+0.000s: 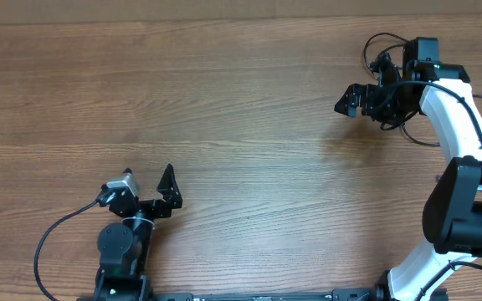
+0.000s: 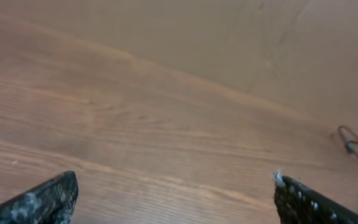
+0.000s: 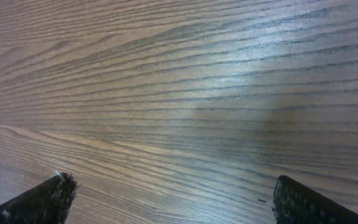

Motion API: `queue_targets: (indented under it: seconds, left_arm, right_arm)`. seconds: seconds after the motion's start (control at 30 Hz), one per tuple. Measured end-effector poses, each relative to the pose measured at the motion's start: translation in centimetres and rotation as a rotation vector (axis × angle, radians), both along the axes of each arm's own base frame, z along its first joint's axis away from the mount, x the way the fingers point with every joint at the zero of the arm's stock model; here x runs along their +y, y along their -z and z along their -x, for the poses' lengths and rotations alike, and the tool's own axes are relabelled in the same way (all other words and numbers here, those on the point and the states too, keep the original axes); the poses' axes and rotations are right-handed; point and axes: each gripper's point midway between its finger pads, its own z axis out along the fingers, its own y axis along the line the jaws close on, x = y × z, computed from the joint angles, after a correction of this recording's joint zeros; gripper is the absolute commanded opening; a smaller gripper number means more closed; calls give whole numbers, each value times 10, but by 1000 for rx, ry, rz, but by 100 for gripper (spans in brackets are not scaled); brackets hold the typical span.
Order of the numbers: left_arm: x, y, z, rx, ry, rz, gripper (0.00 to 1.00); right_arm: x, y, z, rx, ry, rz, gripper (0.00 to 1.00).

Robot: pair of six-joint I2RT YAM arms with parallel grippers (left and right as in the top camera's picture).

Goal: Untangle cables

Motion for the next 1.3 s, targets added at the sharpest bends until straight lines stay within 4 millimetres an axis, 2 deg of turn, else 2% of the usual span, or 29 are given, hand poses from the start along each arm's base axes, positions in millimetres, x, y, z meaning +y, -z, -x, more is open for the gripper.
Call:
queue_targets:
  seconds: [0.13, 0.27, 0.53, 0.67, 1.0, 1.3]
  left_arm:
    - [8, 22, 10, 89, -18, -24, 100]
    - [12, 28, 18, 112, -27, -39, 100]
    - [16, 3, 20, 6, -27, -67, 100]
    - [15, -16, 22, -77, -22, -67, 100]
    - [17, -16, 22, -80, -30, -81, 100]
    - [17, -16, 22, -89, -6, -282, 100]
  right_arm:
    - [0, 0, 0, 0, 0, 0, 100]
    - [0, 0, 0, 0, 0, 0, 100]
    - [0, 0, 0, 1, 0, 0, 100]
    - [0, 0, 0, 0, 0, 0, 100]
    - [0, 0, 0, 0, 0, 0, 100]
    - [0, 0, 0, 0, 0, 0, 100]
